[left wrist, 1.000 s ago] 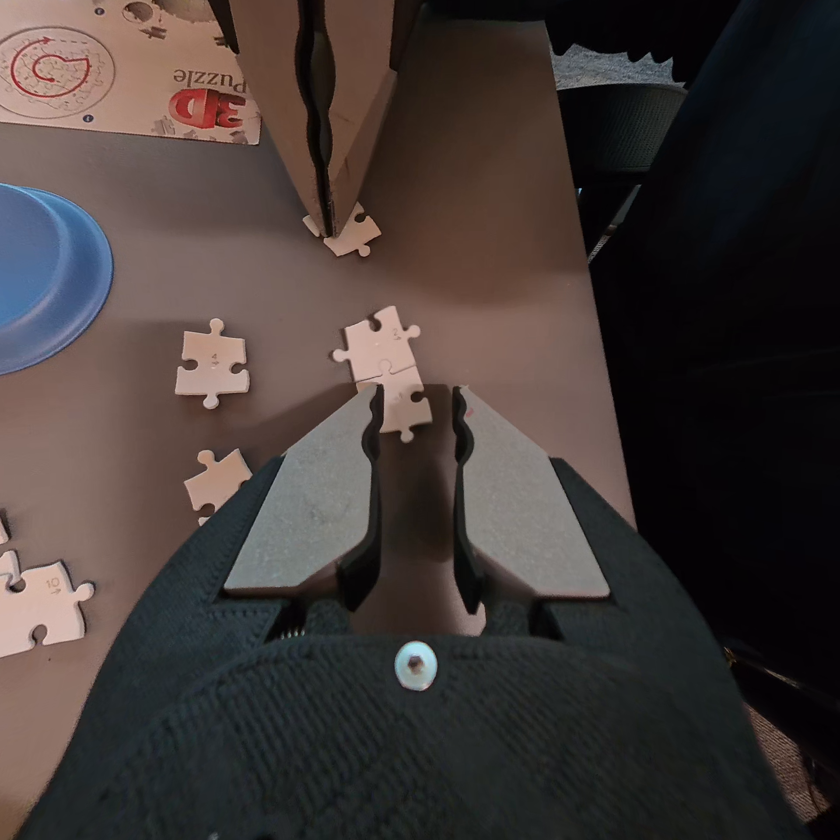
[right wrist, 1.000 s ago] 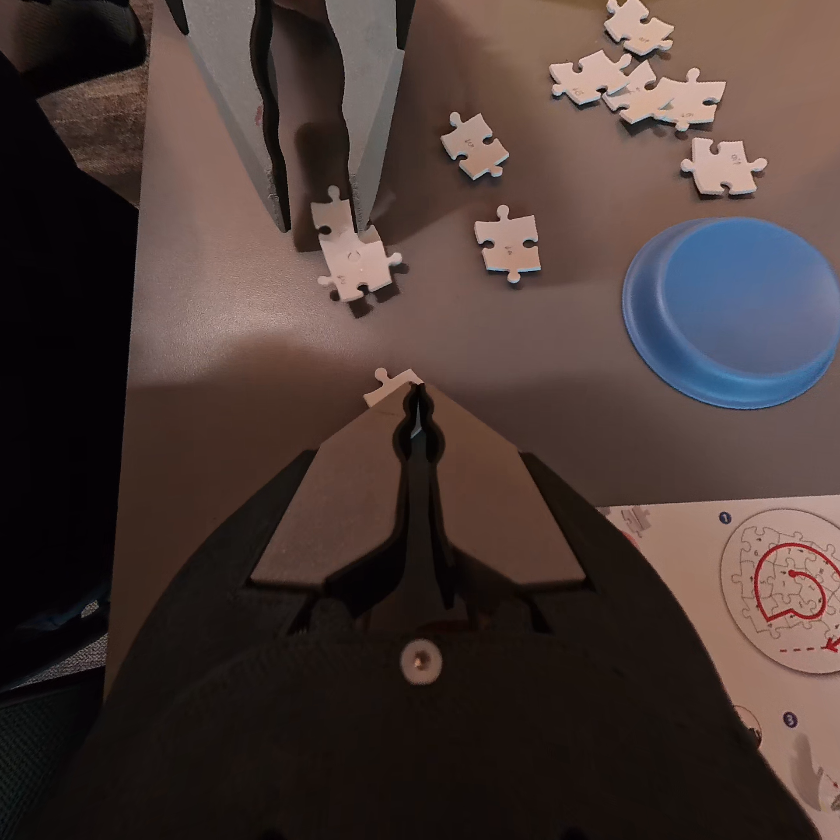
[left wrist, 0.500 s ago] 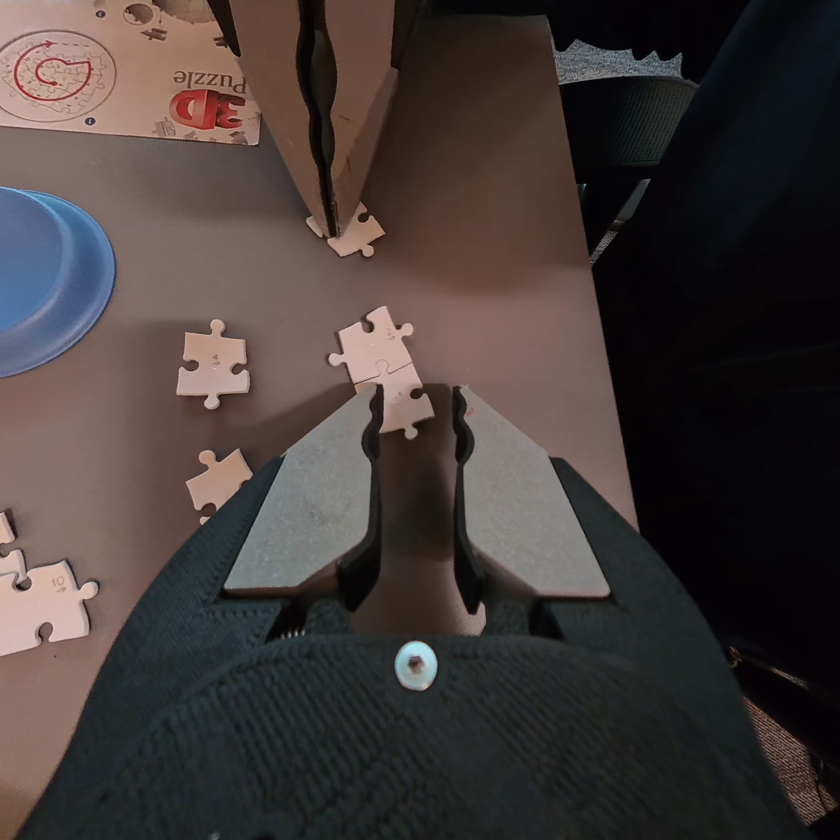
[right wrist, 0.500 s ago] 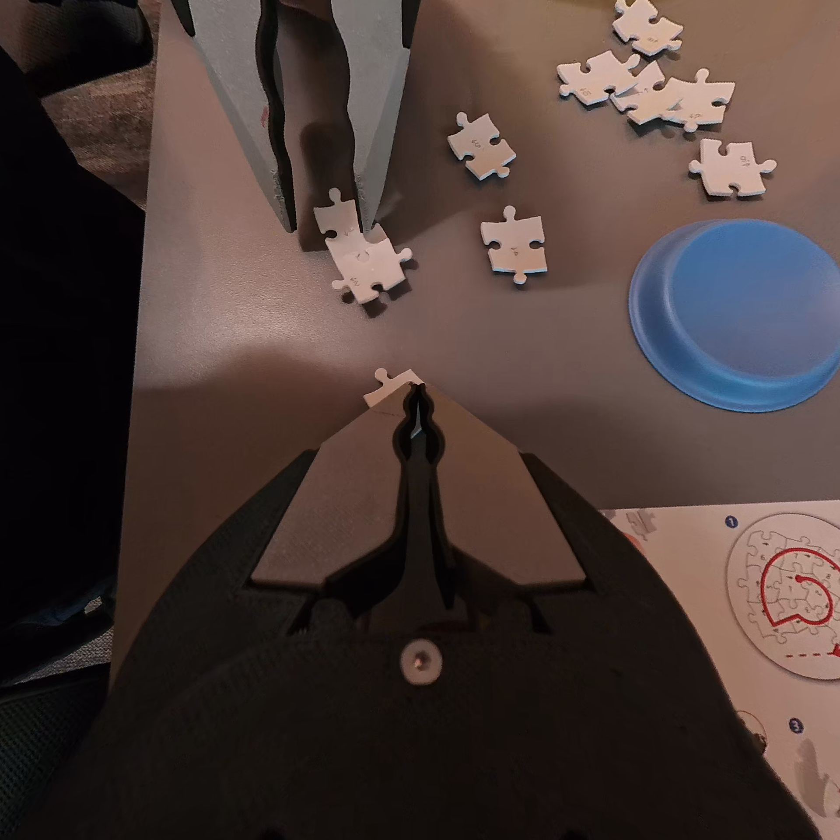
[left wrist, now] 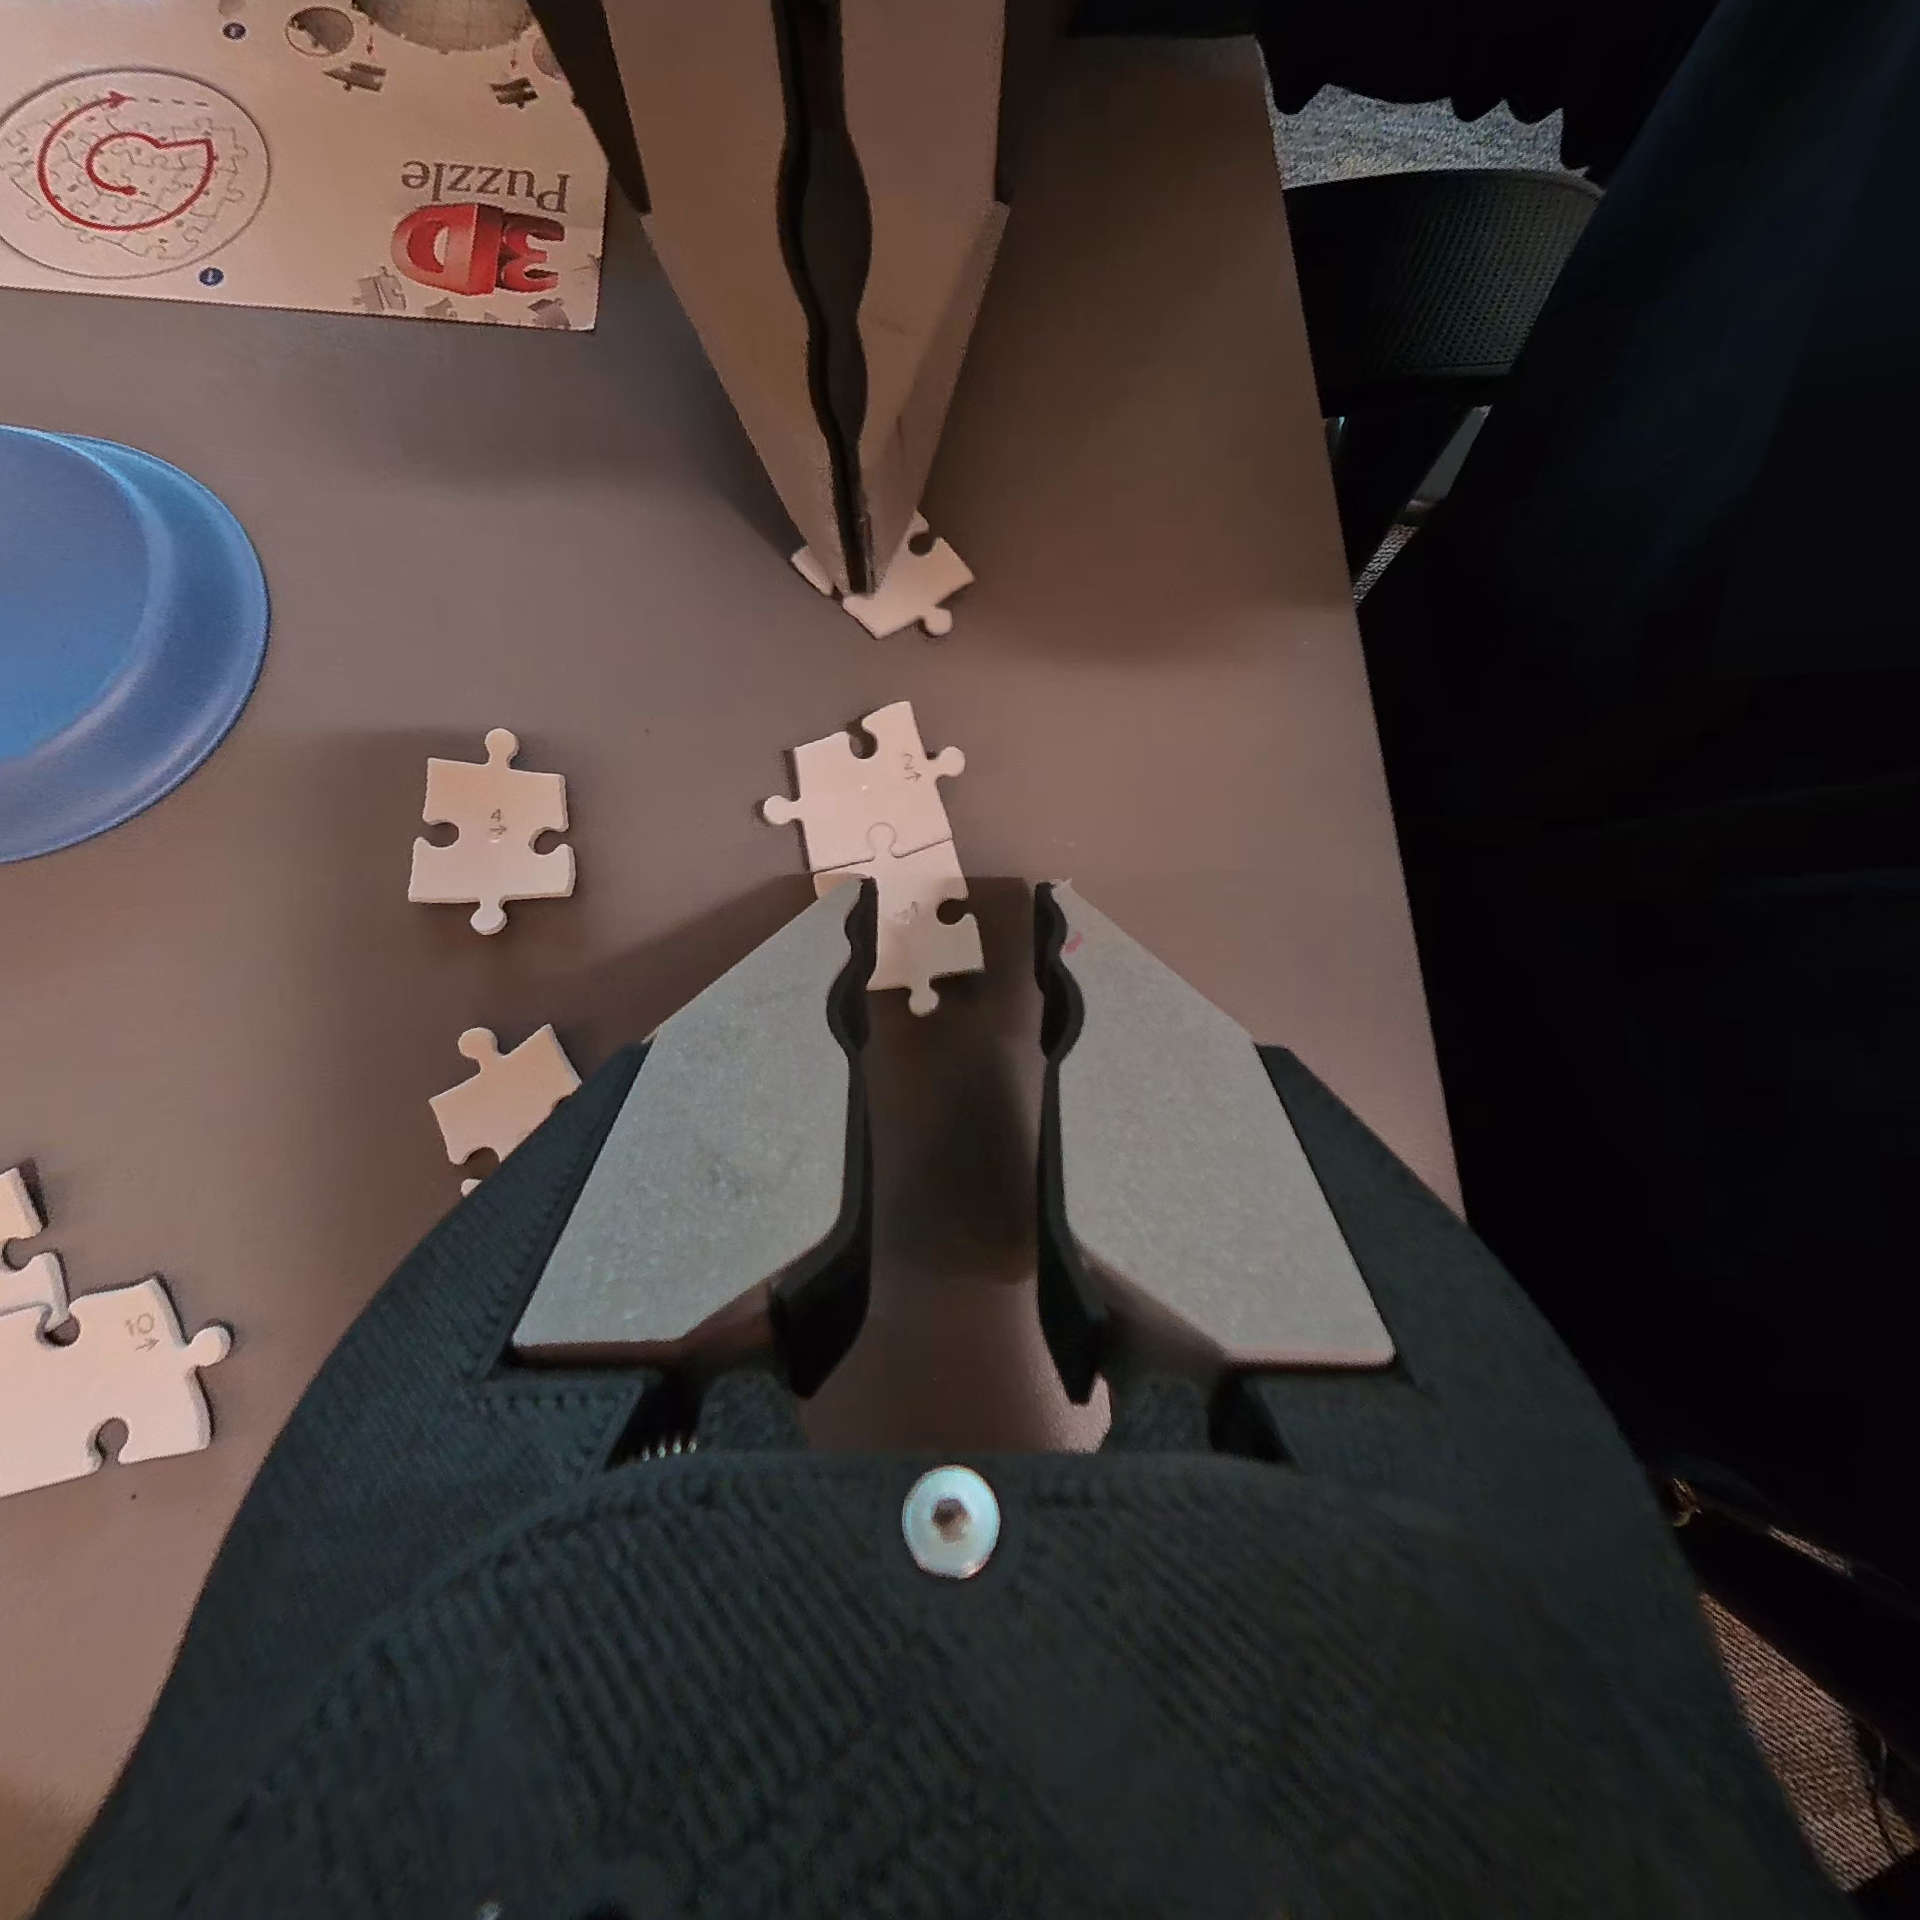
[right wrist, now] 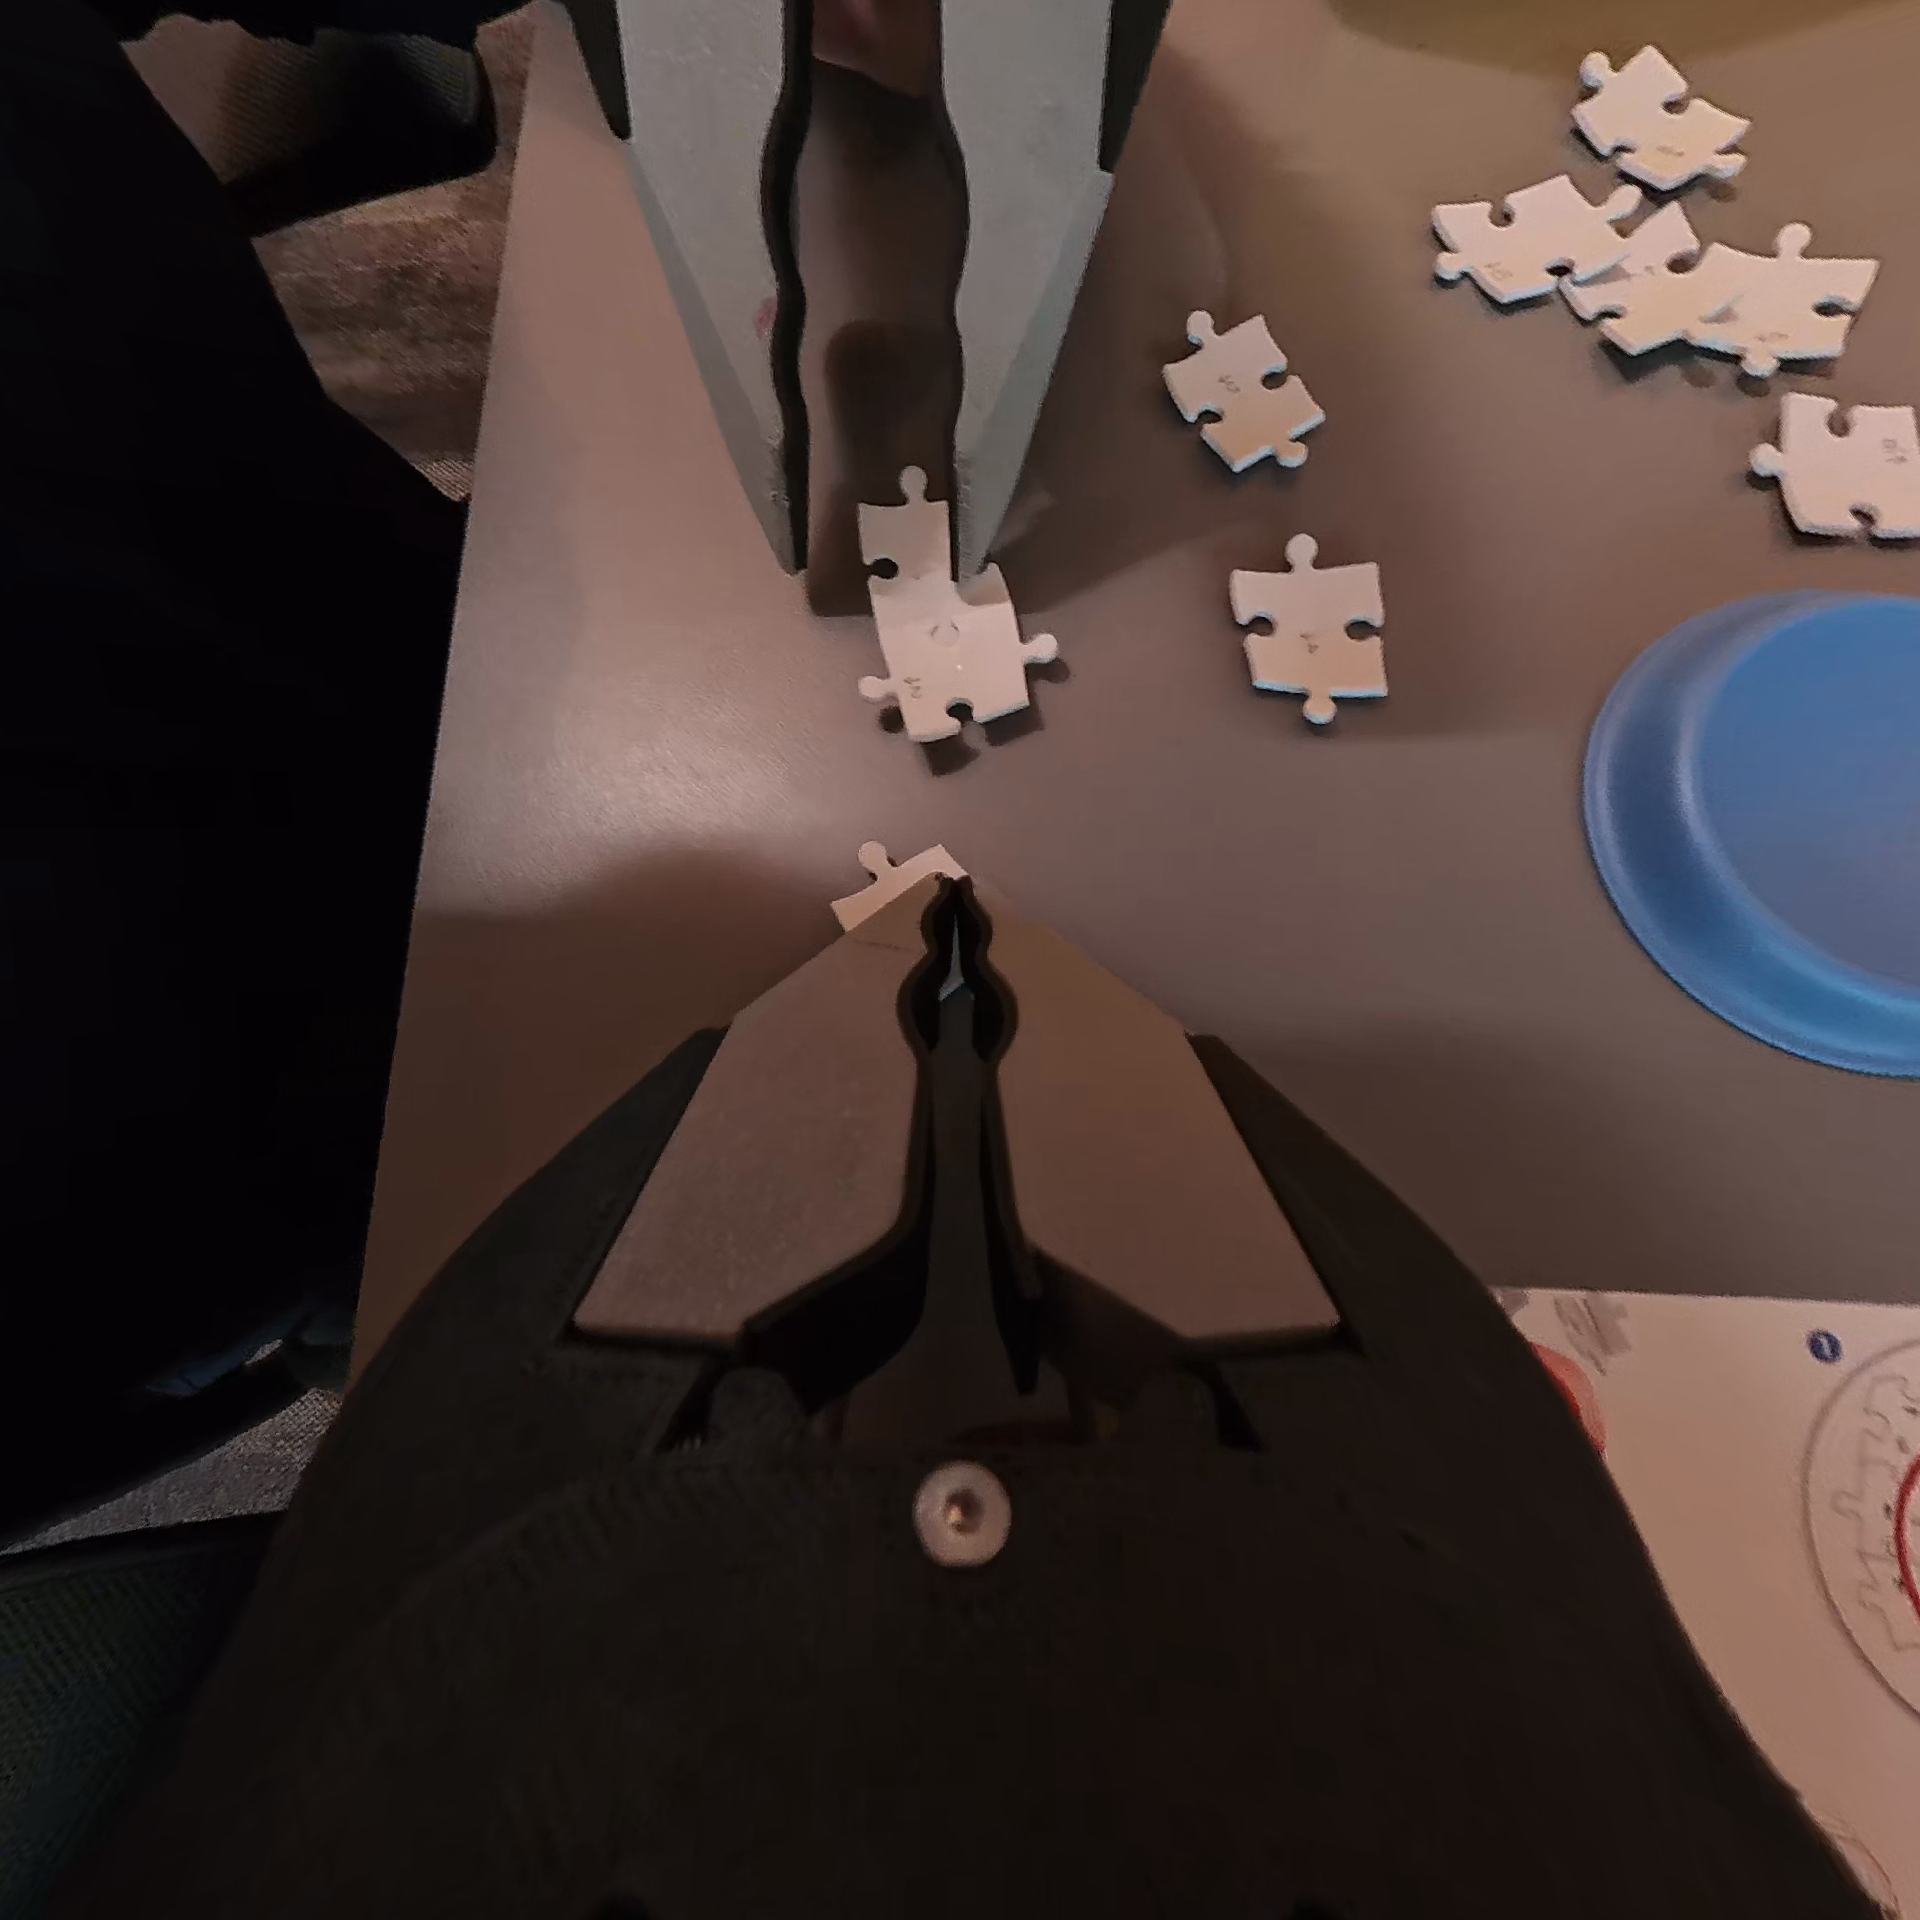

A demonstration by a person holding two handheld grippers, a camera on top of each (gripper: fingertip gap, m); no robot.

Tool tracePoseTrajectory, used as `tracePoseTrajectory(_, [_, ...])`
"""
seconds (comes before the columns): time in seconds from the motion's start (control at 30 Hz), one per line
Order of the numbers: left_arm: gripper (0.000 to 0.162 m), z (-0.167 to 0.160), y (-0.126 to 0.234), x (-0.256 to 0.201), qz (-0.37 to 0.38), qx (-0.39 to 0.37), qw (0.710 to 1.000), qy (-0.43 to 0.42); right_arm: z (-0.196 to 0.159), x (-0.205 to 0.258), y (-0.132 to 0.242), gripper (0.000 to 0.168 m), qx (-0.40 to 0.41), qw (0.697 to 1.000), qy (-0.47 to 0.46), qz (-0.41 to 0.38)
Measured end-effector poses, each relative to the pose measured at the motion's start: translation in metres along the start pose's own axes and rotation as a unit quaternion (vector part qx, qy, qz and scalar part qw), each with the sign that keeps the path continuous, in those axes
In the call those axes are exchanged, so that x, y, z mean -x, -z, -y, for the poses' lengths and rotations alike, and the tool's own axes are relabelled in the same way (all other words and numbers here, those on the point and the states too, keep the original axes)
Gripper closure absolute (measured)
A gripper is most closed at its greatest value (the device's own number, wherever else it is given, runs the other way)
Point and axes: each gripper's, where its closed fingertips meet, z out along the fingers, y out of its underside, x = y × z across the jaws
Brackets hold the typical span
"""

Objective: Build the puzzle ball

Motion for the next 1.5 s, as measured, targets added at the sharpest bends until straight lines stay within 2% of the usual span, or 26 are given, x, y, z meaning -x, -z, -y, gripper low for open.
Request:
tracePoseTrajectory(0.13, [0.134,0.000,0.000,0.000,0.002,0.001,1.000,-0.001,0.004,0.006,-0.002,0.168,-0.003,1.000,0.012,0.010])
tracePoseTrajectory(0.23, [0.134,0.000,0.000,0.000,0.002,0.001,1.000,-0.001,0.013,0.005,0.006,0.168,-0.033,0.999,-0.001,0.014])
tracePoseTrajectory(0.5, [0.134,0.001,0.001,-0.002,0.002,0.000,1.000,-0.006,0.029,-0.036,0.037,0.168,-0.106,0.990,-0.036,-0.082])
tracePoseTrajectory(0.77, [0.135,0.004,0.003,-0.001,0.003,-0.011,1.000,-0.005,0.047,-0.082,0.108,0.168,-0.251,0.943,-0.091,-0.197])
tracePoseTrajectory(0.93, [0.135,0.006,0.004,-0.001,0.005,-0.015,1.000,-0.007,0.050,-0.090,0.138,0.168,-0.315,0.918,-0.116,-0.211])
tracePoseTrajectory(1.07, [0.134,0.013,0.009,-0.001,-0.004,-0.038,0.999,0.000,0.046,-0.090,0.134,0.168,-0.298,0.925,-0.114,-0.205])
tracePoseTrajectory(1.2, [0.134,0.025,0.021,0.004,-0.011,-0.069,0.997,0.015,0.035,-0.081,0.114,0.168,-0.233,0.952,-0.098,-0.173])
tracePoseTrajectory(1.37, [0.132,0.021,0.028,0.016,0.008,-0.026,1.000,-0.003,0.020,-0.061,0.089,0.168,-0.162,0.977,-0.062,-0.127])
tracePoseTrajectory(1.5, [0.132,0.012,0.023,0.017,-0.007,0.002,1.000,-0.010,0.011,-0.040,0.066,0.168,-0.112,0.991,-0.030,-0.074])
